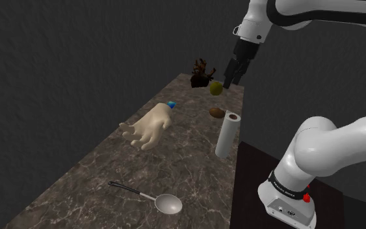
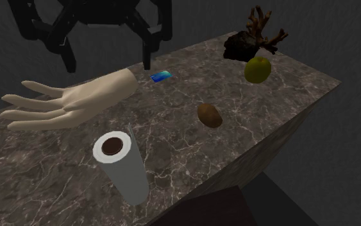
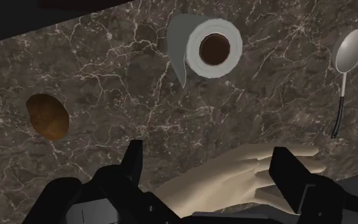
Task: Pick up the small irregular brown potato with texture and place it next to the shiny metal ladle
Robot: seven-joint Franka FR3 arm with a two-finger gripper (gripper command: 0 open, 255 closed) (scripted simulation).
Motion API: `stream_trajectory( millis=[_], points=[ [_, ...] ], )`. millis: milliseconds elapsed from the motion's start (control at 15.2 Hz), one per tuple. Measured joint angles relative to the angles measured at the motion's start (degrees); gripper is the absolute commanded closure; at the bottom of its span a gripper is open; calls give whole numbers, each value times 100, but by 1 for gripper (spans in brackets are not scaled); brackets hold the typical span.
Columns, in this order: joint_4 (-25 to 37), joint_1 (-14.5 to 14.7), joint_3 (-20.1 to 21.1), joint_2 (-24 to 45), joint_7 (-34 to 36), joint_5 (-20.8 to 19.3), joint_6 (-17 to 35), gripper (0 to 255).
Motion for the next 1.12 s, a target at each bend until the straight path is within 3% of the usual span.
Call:
stream_trajectory(
  millis=[462,1122],
  points=[
    [-453,-134,-532,269,-661,-224,699,0],
    [-721,-218,-1699,1665,-2115,-369,2302,0]
  ],
)
